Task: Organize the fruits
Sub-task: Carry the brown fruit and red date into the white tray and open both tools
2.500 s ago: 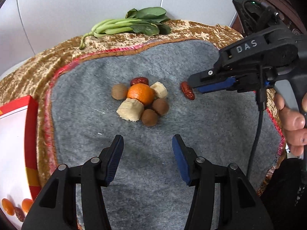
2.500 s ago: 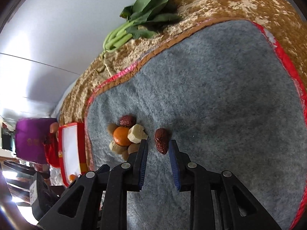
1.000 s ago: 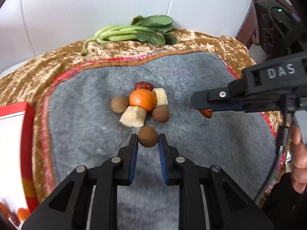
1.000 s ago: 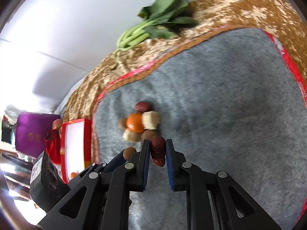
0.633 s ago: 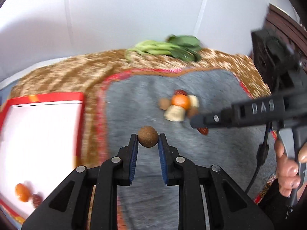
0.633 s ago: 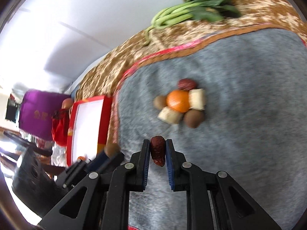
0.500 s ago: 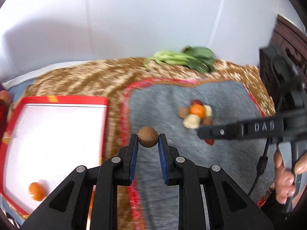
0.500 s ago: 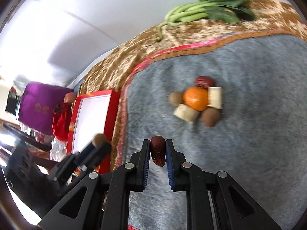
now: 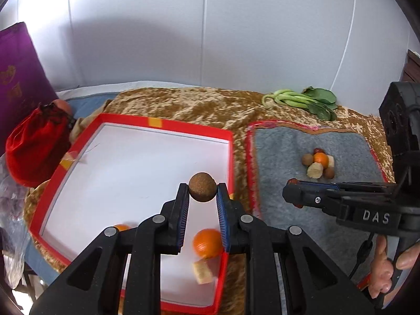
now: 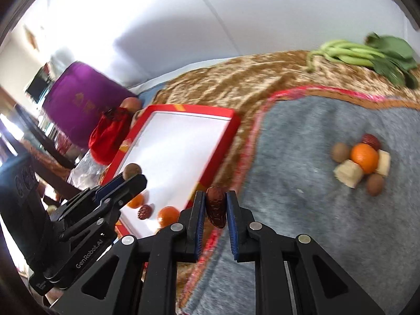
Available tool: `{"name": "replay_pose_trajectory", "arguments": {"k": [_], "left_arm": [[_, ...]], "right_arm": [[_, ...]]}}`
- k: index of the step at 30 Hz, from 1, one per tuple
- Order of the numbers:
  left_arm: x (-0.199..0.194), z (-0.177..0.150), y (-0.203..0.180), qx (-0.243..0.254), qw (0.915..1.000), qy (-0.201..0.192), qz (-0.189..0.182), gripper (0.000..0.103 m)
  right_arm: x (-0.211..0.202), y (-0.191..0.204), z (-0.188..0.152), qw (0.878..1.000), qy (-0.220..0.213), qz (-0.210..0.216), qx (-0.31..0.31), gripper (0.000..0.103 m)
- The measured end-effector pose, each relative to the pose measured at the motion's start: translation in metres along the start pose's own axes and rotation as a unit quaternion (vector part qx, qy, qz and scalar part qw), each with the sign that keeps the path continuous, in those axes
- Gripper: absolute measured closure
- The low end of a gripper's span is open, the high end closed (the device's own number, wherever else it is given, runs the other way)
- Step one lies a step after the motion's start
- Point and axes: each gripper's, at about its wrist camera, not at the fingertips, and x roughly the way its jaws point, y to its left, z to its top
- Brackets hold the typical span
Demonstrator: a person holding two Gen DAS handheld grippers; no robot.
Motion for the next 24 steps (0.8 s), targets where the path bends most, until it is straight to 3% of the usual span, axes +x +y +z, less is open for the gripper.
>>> {"name": "replay_pose_trajectory", "arguments": {"k": [7,15,24], "left_arm": [[-0.004,-0.012,0.023,-0.019,0.9995,0.002,0.025,0.084],[0.001,-0.021,0.036,-0.031,0.998,0.012,0.055,0.084],[0.005,-0.024,0.039,-0.034,0.9973,0.022,0.061,0.084]], "right_arm": [[0.018,0.043,-0.016,0.998,-0.006,0.014,-0.06,0.087],[0.032,0.055,-0.028,0.997,0.001,0.018,-0.08,0.087],[0.038,0.064,-0.032,0.995,0.001,0.026,-0.096,0.087]]}}
